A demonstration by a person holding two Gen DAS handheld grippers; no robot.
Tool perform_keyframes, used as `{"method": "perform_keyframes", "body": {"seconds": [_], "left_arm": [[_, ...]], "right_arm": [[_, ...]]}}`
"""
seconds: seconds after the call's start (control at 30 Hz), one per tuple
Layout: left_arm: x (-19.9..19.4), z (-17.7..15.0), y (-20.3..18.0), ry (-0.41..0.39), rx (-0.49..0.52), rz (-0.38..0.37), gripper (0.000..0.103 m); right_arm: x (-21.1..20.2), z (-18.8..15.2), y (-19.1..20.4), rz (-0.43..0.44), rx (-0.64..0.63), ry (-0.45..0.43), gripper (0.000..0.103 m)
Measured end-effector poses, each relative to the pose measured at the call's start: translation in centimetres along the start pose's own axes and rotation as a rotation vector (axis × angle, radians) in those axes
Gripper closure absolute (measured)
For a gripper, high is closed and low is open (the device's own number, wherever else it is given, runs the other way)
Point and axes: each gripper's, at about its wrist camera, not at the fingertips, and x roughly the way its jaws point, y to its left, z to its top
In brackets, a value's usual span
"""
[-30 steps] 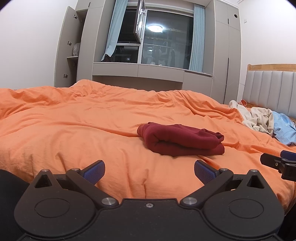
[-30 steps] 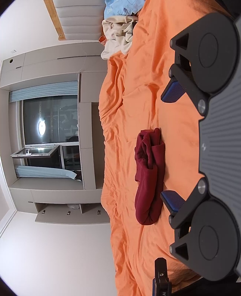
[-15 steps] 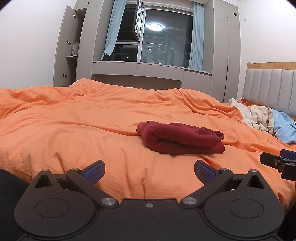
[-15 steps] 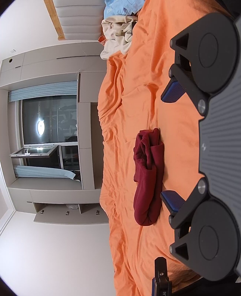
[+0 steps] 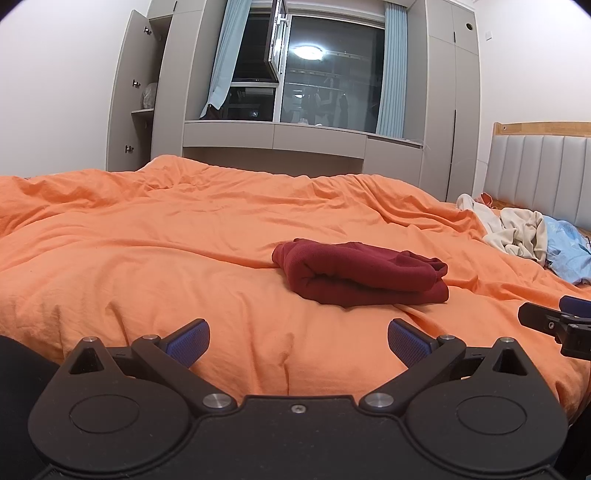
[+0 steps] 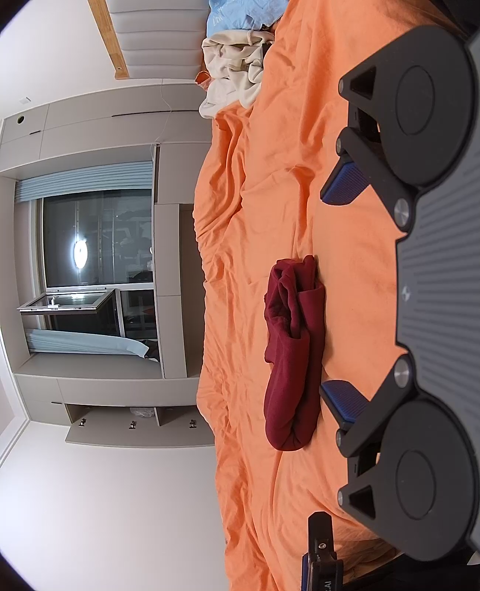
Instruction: Fold small clothes
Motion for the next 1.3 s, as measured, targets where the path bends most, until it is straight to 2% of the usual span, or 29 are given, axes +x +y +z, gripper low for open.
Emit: {"method": "perform_keyframes", "body": {"seconds": [1.3], "left_arm": [[0.01, 0.14, -0.14, 0.004, 0.003, 0.001, 0.001]], "right_arm": [[0.13, -0.36, -0.11, 0.000, -0.003, 0.006, 0.000]]}}
